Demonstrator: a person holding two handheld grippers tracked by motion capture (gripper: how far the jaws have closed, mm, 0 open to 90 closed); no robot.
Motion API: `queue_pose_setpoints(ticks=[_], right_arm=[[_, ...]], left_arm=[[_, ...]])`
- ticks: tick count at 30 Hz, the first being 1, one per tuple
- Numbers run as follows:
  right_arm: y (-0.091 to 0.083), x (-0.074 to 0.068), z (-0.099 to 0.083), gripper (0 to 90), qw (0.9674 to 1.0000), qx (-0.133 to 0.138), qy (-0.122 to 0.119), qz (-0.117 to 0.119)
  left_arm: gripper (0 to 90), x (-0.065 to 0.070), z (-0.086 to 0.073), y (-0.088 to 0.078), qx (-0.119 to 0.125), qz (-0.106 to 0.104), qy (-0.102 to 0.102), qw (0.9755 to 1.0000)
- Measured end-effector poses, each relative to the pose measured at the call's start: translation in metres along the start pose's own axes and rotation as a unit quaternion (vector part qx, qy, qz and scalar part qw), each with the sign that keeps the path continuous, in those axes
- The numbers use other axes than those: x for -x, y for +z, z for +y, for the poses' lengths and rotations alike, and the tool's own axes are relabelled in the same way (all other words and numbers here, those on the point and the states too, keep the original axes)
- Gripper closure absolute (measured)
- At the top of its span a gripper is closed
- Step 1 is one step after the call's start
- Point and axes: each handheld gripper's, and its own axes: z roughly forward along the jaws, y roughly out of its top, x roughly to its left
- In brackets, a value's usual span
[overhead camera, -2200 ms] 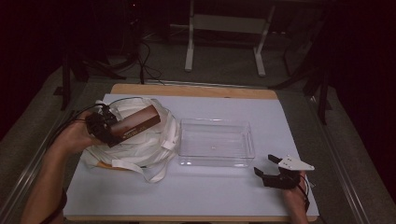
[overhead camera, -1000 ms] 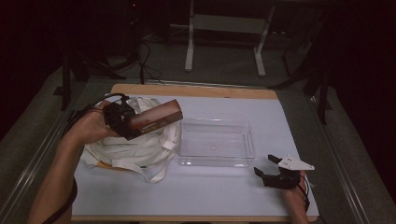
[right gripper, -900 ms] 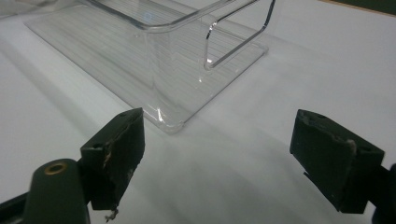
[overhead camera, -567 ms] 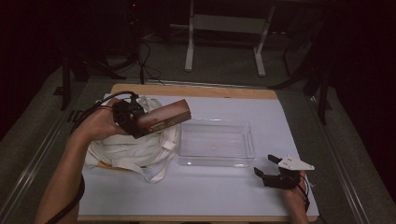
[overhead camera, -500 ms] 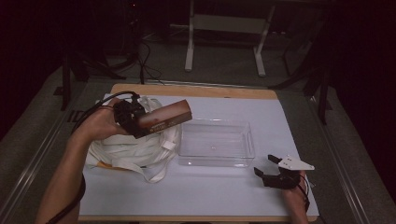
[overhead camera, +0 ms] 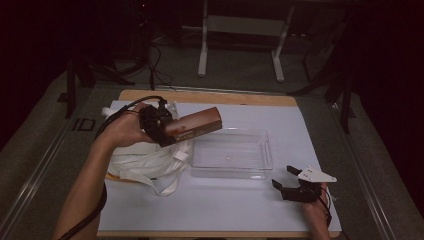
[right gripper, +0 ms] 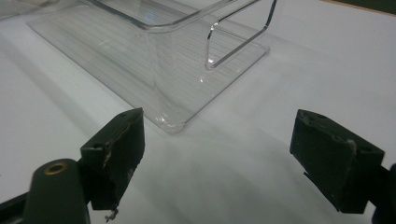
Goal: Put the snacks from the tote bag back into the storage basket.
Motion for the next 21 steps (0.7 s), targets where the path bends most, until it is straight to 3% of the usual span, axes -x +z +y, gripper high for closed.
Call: queue_pose_setpoints(ticks=[21], right_arm=[[0.0,0.0,0.0,18.0,1.0,0.0,0.0,0.004]], left_arm=[[44.5,0.013,0.036,0.023,0.0,-0.02,0.039,0.9991]])
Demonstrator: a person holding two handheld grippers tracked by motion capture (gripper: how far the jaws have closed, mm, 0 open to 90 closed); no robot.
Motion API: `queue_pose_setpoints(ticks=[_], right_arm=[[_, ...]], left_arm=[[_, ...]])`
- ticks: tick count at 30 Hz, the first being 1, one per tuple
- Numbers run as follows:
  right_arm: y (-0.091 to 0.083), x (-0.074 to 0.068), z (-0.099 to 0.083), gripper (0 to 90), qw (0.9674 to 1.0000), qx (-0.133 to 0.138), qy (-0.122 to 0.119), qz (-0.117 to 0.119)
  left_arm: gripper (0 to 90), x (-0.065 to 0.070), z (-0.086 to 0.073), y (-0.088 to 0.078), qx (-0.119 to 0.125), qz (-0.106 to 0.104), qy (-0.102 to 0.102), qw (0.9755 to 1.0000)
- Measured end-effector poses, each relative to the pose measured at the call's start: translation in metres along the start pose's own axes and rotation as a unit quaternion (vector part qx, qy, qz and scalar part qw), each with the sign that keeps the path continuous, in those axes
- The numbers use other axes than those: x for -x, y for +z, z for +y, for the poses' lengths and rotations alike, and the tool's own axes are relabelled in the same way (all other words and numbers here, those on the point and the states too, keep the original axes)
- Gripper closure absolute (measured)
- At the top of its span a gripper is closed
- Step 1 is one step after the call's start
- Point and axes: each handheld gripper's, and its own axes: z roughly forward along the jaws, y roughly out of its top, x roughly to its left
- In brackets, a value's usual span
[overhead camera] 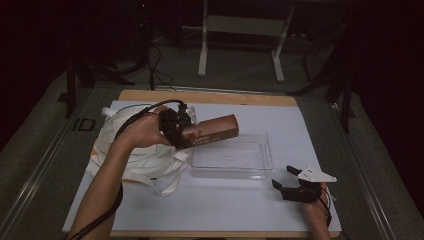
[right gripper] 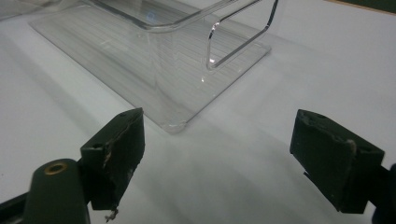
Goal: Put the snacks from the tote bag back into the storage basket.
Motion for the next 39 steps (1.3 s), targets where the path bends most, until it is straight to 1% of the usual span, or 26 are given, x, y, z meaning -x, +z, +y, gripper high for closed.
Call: queue_pose_setpoints(ticks=[19,24,36,39], right_arm=[[0.0,0.0,0.0,18.0,1.0,0.0,0.0,0.0],[0.0,0.0,0.0,18.1,1.0,0.001,0.001,0.0],[0.0,0.0,0.0,18.0,1.0,0.0,0.001,0.0],[0.0,0.0,0.0,18.0,1.0,0.001,0.001,0.0]], left_arm=[[44.4,0.006,0.021,0.014,0.002,-0.014,0.02,0.9997],[44.4,0.007,0.024,0.017,0.006,-0.017,0.021,0.9996],[44.3,0.009,0.03,0.026,0.005,-0.023,0.027,0.9993],[44.3,0.01,0.032,0.029,0.005,-0.029,0.027,0.9992]])
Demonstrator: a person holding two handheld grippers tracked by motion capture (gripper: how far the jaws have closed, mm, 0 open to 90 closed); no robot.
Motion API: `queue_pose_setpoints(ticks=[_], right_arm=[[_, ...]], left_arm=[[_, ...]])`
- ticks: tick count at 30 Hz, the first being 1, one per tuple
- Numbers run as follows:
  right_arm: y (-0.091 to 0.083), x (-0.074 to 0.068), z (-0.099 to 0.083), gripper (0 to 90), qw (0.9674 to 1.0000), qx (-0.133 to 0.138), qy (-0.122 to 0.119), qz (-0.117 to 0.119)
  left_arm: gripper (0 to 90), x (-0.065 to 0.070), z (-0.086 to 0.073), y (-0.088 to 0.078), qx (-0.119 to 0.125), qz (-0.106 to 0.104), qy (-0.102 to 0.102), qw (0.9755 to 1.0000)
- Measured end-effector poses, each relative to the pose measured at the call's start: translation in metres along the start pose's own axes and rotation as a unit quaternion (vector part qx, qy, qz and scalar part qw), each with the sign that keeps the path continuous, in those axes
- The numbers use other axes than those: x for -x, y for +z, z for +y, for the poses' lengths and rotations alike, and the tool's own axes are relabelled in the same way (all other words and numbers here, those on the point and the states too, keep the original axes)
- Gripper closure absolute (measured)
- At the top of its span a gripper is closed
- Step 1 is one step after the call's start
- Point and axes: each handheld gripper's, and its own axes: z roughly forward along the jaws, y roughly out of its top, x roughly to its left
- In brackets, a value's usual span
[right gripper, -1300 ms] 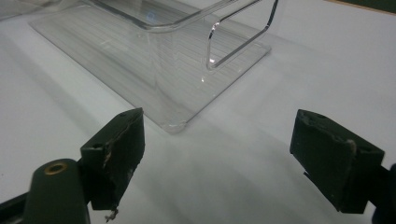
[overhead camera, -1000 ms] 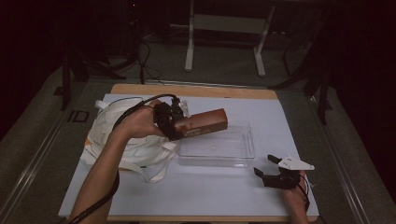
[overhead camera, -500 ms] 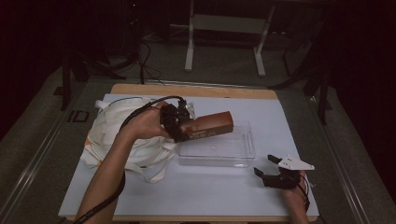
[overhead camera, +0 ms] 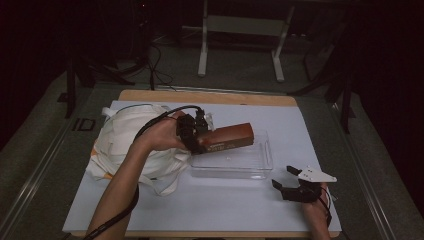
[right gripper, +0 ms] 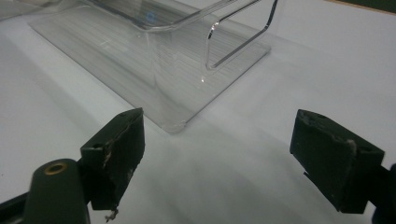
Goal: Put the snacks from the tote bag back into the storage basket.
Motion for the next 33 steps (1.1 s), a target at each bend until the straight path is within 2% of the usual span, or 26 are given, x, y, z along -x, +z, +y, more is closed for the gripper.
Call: queue_pose_setpoints(ticks=[8,16,27,33], right_arm=[[0.0,0.0,0.0,18.0,1.0,0.0,0.0,-0.001],[0.0,0.0,0.0,18.0,1.0,-0.001,-0.001,0.0],[0.0,0.0,0.0,18.0,1.0,-0.001,-0.001,0.0],[0.0,0.0,0.0,18.0,1.0,-0.001,-0.001,0.0]], left_arm=[[44.3,0.003,0.002,0.006,-0.001,-0.004,0.003,1.0],[44.1,0.005,0.004,0.016,-0.022,-0.007,0.012,0.9997],[43.7,0.013,0.008,0.022,-0.047,-0.014,0.035,0.9982],[43.4,0.016,0.008,0.024,-0.052,-0.02,0.047,0.9973]])
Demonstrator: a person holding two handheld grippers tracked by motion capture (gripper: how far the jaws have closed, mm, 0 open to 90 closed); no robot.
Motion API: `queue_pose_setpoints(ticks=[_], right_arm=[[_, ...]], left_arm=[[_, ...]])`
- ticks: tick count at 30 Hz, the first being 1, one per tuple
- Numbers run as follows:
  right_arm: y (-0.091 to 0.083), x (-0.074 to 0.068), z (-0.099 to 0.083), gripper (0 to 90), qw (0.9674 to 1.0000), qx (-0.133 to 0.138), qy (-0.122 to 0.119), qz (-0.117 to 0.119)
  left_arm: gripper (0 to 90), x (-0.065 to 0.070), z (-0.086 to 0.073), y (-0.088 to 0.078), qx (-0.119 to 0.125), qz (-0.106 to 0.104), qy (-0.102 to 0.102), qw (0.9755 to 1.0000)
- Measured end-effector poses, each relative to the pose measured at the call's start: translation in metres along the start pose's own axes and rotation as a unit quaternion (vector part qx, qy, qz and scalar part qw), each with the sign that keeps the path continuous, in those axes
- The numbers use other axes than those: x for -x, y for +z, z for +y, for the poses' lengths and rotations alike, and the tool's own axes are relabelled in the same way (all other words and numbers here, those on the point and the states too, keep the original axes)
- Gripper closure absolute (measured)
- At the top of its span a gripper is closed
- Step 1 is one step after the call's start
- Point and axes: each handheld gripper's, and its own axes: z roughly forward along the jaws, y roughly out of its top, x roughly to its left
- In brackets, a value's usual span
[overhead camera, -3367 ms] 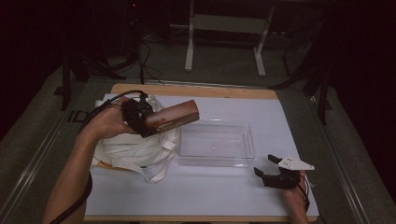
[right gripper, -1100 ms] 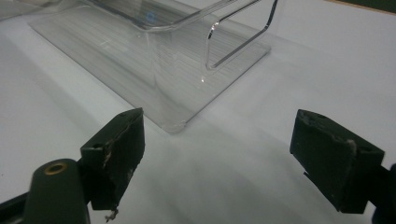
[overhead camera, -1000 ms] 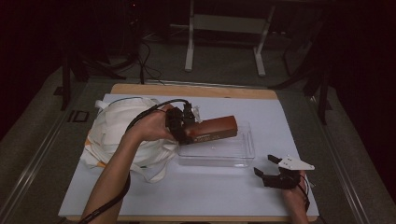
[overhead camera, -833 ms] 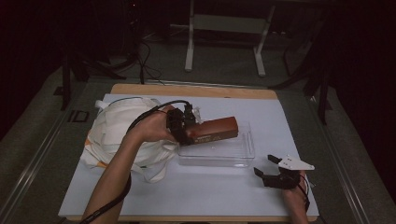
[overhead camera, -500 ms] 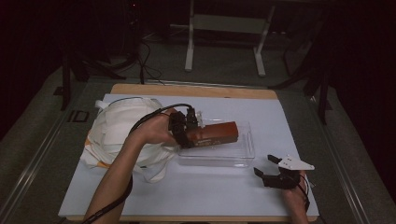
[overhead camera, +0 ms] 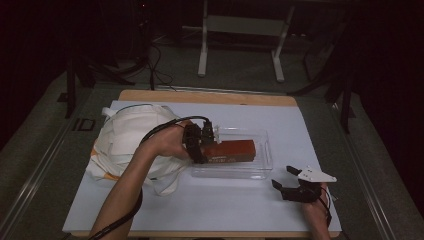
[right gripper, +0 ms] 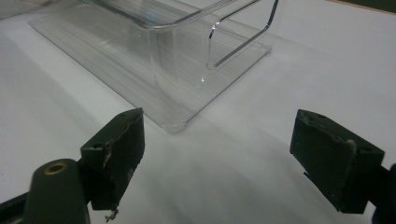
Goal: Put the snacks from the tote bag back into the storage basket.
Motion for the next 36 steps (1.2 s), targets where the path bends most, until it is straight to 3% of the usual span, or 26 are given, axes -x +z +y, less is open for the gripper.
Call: queue_pose_setpoints(ticks=[13,36], right_arm=[[0.0,0.0,0.0,18.0,1.0,0.0,-0.001,0.001],[0.001,-0.001,0.0,18.0,1.0,-0.003,-0.004,0.0]], left_arm=[[42.9,0.003,0.003,0.003,-0.01,-0.007,0.022,0.9997],[39.5,0.0,0.01,0.011,-0.01,-0.015,0.014,0.9997]])
